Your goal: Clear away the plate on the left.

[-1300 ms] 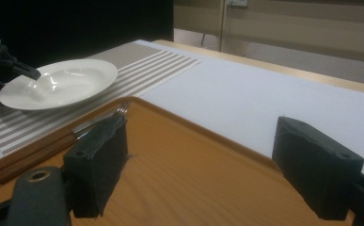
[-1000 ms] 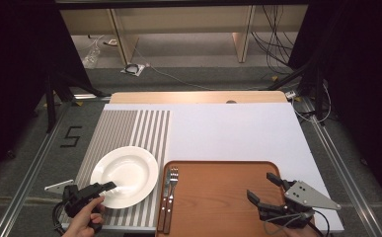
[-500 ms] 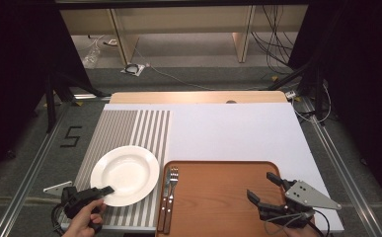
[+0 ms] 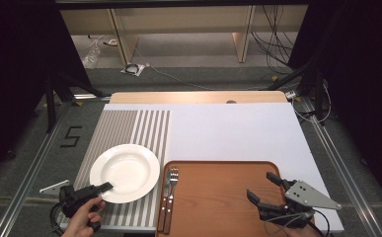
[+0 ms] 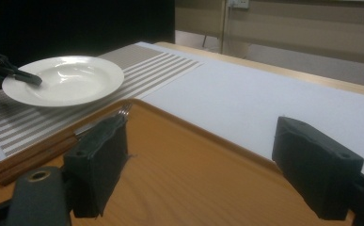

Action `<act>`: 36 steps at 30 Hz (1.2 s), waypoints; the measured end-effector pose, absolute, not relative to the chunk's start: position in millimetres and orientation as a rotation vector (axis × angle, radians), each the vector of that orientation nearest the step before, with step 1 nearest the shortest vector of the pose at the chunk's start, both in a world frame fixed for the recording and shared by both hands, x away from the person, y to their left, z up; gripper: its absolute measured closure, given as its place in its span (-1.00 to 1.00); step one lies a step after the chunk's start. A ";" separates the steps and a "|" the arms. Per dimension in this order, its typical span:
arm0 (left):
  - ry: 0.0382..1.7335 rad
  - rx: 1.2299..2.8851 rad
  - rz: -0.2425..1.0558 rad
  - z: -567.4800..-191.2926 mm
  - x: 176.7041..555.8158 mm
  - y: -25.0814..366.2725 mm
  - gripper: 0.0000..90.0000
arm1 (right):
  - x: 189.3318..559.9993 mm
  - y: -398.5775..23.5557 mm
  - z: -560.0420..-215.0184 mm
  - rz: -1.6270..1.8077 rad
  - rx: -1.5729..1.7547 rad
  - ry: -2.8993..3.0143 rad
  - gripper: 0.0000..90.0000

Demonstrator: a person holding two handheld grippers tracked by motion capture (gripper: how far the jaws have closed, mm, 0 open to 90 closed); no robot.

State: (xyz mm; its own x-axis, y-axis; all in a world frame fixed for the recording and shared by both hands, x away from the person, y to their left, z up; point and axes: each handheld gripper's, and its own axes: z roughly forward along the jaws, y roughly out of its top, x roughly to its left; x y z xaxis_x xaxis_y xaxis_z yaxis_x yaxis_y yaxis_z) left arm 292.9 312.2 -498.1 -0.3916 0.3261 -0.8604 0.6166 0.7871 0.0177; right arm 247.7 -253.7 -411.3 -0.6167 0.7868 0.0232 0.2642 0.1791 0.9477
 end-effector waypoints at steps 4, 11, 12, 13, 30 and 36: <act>1.970 0.666 -0.397 -497.7 292.4 314.8 0.73 | 247.8 -253.7 -411.5 1.440 0.984 1.984 -0.56; 1.950 0.694 -0.389 -496.1 294.5 313.9 0.71 | 248.3 -254.0 -411.6 1.444 0.983 1.981 -0.56; 1.946 0.693 -0.390 -495.1 294.6 313.4 0.70 | 248.1 -254.2 -411.3 1.437 0.984 1.984 -0.56; 1.939 0.696 -0.390 -494.7 294.7 313.1 0.70 | 248.0 -254.2 -411.3 1.438 0.984 1.983 -0.56; 1.864 0.749 -0.447 -488.0 299.3 297.0 0.71 | 248.5 -254.1 -412.2 1.439 0.991 1.983 -0.56; 1.840 0.774 -0.477 -486.6 301.5 289.9 0.70 | 249.0 -254.4 -412.3 1.439 0.990 1.981 -0.56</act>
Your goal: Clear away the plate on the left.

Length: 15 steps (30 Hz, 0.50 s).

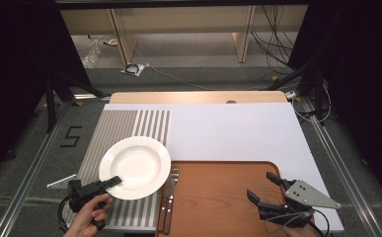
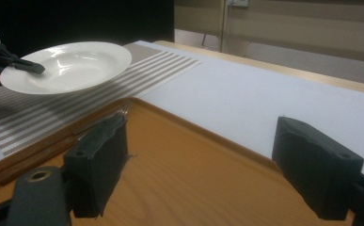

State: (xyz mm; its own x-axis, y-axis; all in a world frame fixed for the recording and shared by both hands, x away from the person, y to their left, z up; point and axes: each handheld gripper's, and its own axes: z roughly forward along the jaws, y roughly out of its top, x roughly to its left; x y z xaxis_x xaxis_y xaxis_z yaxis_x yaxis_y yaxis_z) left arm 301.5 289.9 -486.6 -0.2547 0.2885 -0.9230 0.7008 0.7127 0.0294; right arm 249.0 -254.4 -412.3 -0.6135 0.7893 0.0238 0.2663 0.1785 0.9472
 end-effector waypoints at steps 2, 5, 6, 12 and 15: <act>1.831 0.783 -0.481 -485.5 302.6 287.0 0.70 | 248.9 -254.8 -412.1 1.437 0.991 1.981 -0.56; 1.812 0.798 -0.506 -484.5 304.9 280.5 0.70 | 248.7 -254.8 -411.9 1.437 0.991 1.980 -0.56; 1.809 0.802 -0.512 -484.0 305.3 278.8 0.70 | 248.5 -254.8 -411.6 1.432 0.992 1.982 -0.56; 1.782 0.845 -0.542 -480.9 308.8 265.7 0.70 | 248.5 -255.1 -411.7 1.432 0.993 1.983 -0.56; 1.770 0.864 -0.560 -479.7 310.6 259.0 0.70 | 248.5 -255.4 -411.7 1.437 0.997 1.980 -0.56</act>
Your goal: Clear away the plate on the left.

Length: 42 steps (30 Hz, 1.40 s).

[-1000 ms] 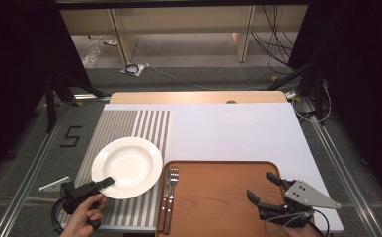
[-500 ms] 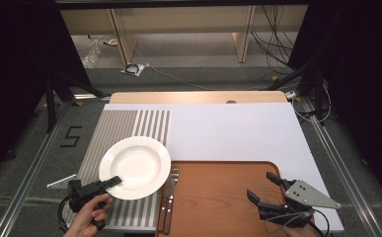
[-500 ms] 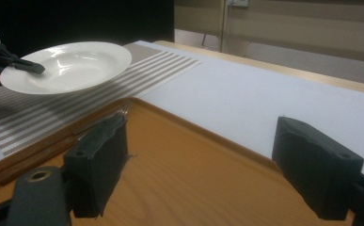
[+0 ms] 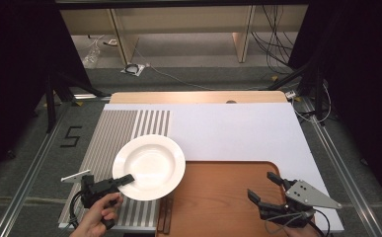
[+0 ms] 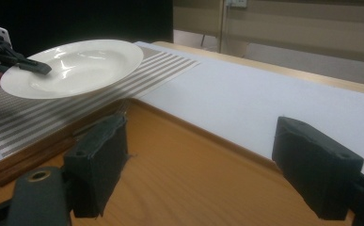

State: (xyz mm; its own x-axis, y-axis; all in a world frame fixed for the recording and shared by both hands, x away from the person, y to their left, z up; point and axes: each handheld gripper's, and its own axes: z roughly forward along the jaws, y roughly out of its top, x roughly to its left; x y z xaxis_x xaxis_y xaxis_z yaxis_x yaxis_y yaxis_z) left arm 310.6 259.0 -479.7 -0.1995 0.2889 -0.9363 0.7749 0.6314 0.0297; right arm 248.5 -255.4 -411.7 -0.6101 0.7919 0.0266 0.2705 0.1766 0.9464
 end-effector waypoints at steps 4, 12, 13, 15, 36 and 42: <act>1.755 0.897 -0.575 -478.5 312.3 250.3 0.70 | 248.4 -255.8 -411.6 1.433 1.001 1.979 -0.56; 1.719 0.968 -0.624 -475.8 316.5 227.7 0.70 | 248.7 -256.0 -411.5 1.439 0.998 1.973 -0.56; 1.715 0.982 -0.629 -475.5 317.0 224.4 0.70 | 248.7 -256.0 -411.6 1.439 0.998 1.973 -0.56; 1.707 1.000 -0.636 -475.0 317.8 219.3 0.70 | 248.8 -256.1 -411.5 1.439 1.002 1.974 -0.56; 1.655 1.154 -0.716 -477.7 323.3 170.0 0.70 | 248.7 -256.3 -411.6 1.436 0.996 1.974 -0.56; 1.644 1.192 -0.738 -478.9 324.0 155.1 0.70 | 248.9 -256.3 -411.5 1.437 0.997 1.974 -0.56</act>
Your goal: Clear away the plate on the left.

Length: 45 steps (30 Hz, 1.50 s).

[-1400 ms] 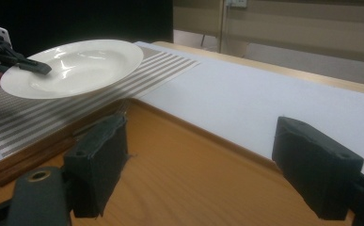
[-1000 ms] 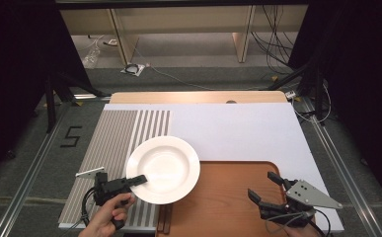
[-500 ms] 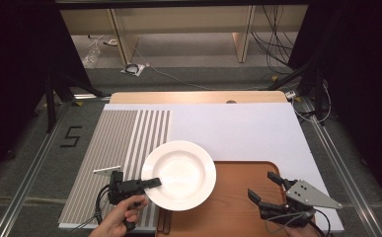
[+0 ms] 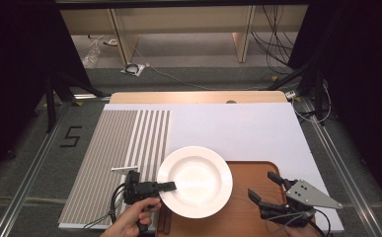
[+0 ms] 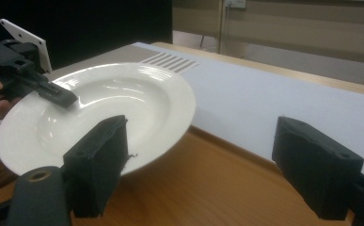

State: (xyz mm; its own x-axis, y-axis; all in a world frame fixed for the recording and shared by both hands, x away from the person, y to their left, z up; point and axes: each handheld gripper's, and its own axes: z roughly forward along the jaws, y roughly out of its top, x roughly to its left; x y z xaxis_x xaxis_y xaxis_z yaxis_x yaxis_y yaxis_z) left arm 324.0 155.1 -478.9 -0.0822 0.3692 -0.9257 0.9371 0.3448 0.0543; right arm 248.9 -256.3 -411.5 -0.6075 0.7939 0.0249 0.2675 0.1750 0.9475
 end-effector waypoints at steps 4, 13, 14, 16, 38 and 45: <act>1.630 1.229 -0.753 -480.5 324.5 145.4 0.70 | 248.8 -256.5 -411.5 1.438 0.997 1.973 -0.56; 1.629 1.272 -0.782 -486.0 324.6 130.6 0.69 | 248.7 -256.7 -411.4 1.440 0.996 1.973 -0.56; 1.629 1.274 -0.782 -486.5 324.5 130.0 0.69 | 248.6 -256.6 -411.3 1.441 0.996 1.973 -0.56; 1.631 1.278 -0.786 -487.1 324.5 129.0 0.69 | 248.9 -256.7 -411.4 1.440 0.995 1.974 -0.56; 1.621 1.349 -0.831 -494.8 323.5 100.0 0.68 | 249.2 -257.2 -411.5 1.439 0.989 1.974 -0.56; 1.624 1.363 -0.840 -496.7 322.3 94.6 0.68 | 248.9 -256.9 -411.1 1.442 0.989 1.974 -0.56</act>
State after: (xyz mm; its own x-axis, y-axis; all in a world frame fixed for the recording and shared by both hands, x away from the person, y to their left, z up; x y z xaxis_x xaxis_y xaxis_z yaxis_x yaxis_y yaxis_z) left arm 322.3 94.6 -496.7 -0.0615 0.4236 -0.9038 0.9823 0.1862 0.0205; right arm 248.9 -256.9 -411.1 -0.6117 0.7908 0.0232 0.2624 0.1751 0.9490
